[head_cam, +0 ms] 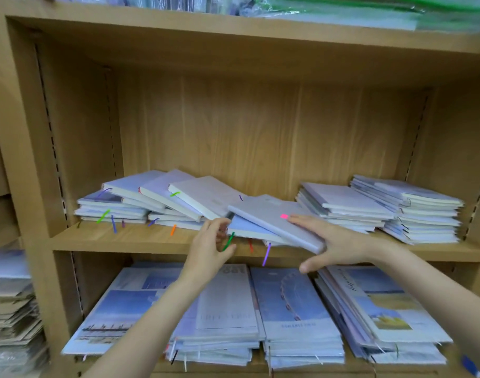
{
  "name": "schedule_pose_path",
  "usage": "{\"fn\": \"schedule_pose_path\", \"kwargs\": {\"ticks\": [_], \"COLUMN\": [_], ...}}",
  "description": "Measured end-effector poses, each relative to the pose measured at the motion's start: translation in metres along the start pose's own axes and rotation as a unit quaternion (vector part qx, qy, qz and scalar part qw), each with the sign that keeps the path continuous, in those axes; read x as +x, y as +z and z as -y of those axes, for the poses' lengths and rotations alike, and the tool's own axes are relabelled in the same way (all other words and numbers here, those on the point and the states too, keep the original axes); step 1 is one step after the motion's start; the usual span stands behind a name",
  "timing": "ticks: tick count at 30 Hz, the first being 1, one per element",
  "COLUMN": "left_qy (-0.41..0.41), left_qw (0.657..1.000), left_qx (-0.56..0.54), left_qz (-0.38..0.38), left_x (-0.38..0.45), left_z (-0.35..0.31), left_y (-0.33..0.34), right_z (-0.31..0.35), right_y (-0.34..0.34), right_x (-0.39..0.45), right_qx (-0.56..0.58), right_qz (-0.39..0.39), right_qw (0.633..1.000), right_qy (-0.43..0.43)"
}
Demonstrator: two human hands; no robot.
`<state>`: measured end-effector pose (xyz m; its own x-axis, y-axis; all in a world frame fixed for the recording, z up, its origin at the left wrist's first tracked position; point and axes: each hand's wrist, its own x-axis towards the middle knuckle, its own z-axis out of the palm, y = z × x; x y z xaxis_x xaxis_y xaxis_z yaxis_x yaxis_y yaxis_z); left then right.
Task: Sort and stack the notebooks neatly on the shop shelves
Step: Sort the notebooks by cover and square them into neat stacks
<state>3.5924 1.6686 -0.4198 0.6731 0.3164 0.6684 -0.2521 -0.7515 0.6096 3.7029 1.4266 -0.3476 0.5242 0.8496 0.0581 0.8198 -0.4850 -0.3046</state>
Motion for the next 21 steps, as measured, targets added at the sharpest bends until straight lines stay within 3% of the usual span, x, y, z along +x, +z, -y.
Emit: {"fn": "schedule_pose_path", "kwargs": {"ticks": [2,6,7,9,11,13,17,21], "left_qy": [0.002,0.013,0.010,0.000,-0.003,-0.005,-0.057,-0.086], "left_qw": [1.000,1.000,1.000,1.000,1.000,1.000,0.997,0.990], "left_qx": [0.005,0.009,0.007,0.001,0.001,0.001,-0.046,-0.110], "left_qz": [-0.013,-0.007,-0.009,-0.015,-0.014,-0.003,0.017,0.017], "left_x": [0.000,-0.001,-0.001,-0.001,-0.002,-0.003,-0.002,-0.001], "left_z": [0.001,0.006,0.006,0.005,0.004,0.004,0.001,-0.003], "left_y": [0.002,0.000,0.000,0.000,0.000,-0.002,-0.009,-0.010], "right_z": [-0.002,0.008,0.017,0.033,0.053,0.075,0.075,0.043], "right_y": [0.008,-0.004,-0.009,-0.011,-0.001,0.014,0.034,0.018], "right_x": [0.004,-0.001,0.001,0.015,0.038,0.055,0.056,0.037], "right_qx": [-0.073,-0.156,-0.172,-0.251,-0.335,-0.369,-0.236,-0.044], "right_qz": [-0.034,-0.212,-0.283,-0.436,-0.503,-0.445,-0.182,-0.184], "right_qw": [0.996,0.964,0.943,0.864,0.797,0.815,0.955,0.981], "right_qy": [-0.034,-0.033,-0.027,-0.022,0.026,0.040,0.015,0.029]}}
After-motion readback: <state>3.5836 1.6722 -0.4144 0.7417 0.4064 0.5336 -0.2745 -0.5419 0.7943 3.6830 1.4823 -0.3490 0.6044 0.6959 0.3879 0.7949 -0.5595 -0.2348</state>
